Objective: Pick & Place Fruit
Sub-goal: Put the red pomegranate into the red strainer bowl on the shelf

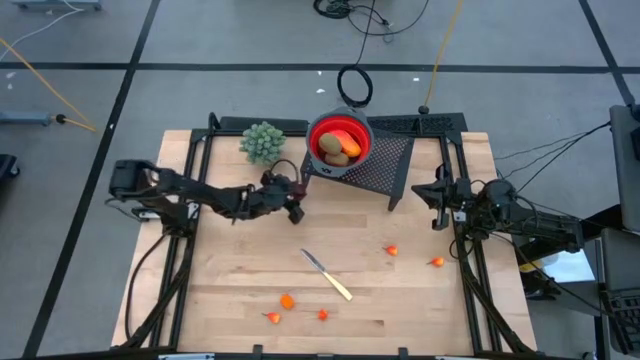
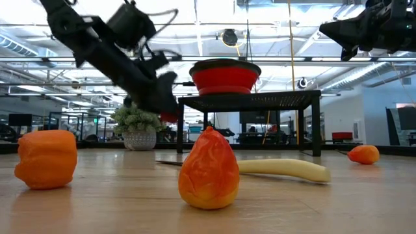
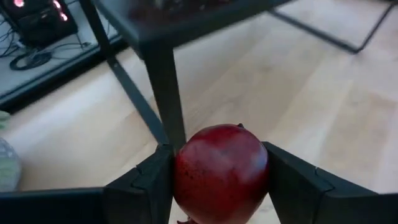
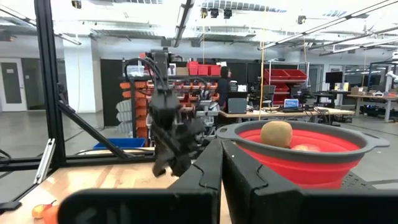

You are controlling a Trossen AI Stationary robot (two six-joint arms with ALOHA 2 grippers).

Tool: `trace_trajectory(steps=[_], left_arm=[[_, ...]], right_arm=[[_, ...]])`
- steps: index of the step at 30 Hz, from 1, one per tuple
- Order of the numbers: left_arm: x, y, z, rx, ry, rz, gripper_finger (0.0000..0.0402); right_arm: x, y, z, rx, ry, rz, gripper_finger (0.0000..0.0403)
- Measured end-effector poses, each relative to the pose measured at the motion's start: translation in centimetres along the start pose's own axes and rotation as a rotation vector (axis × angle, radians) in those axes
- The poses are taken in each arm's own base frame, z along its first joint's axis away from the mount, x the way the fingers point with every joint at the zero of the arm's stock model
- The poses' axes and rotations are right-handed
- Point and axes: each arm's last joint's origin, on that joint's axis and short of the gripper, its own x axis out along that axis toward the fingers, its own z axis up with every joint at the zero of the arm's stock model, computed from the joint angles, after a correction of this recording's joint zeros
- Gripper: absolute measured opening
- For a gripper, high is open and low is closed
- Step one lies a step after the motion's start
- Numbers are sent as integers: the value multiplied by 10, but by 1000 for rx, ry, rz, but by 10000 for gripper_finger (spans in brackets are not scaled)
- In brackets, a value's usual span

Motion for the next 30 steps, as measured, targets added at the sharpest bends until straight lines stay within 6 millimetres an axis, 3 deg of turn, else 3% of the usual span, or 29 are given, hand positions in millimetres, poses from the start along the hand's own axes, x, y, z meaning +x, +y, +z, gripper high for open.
trace_trajectory(steps=[15,20,30], left_arm=[[-94,-17,46,-195,-209,-270,211],[-113,-22,59,-276,-320,-367,211],[-133,-32,78,-362,-521,-551,211]], right_arm=[[0,0,4,-2,-45,3,0],[0,0,4,-2,-45,3,0],[0,0,3,-71,-28,2,0]])
